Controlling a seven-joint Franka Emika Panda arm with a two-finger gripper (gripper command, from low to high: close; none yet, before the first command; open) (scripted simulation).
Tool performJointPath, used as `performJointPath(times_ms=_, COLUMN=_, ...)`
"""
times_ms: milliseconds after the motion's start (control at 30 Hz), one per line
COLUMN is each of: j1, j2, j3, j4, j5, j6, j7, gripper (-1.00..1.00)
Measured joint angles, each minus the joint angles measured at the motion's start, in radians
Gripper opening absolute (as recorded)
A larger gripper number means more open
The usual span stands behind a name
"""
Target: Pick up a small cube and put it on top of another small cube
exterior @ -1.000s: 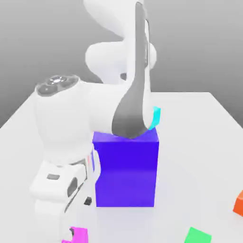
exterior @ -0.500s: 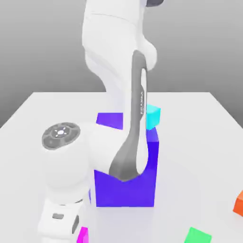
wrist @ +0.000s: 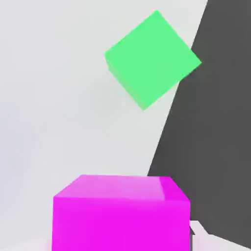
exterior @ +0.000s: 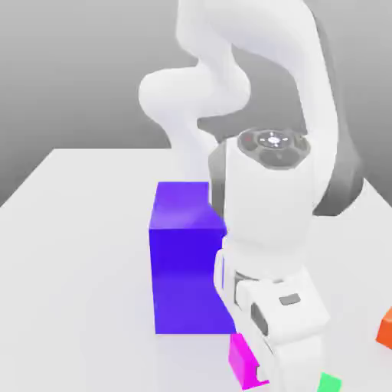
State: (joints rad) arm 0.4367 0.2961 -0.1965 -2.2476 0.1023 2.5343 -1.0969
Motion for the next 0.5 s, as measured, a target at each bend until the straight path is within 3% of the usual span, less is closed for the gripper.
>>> performJointPath(times_ms=167, j1=0.033, j2=0.08, j3=0.053, j4=0.021, j5=-0.002, j6=0.062, j7=-0.033, gripper=-1.0)
performJointPath(times_ms=200, j1=0.028, j2=0.113, j3=0.06, j4=0.023, j5=0.007, j6=0.092, j7=-0.04, gripper=1.0)
performJointPath(times_ms=400, j1=0.025, j2=0.13, j3=0.064, j4=0.024, j5=0.011, j6=0.109, j7=-0.044, gripper=1.0)
performJointPath(times_ms=500, j1=0.034, j2=0.066, j3=0.053, j4=0.02, j5=-0.007, j6=0.051, j7=-0.031, gripper=1.0)
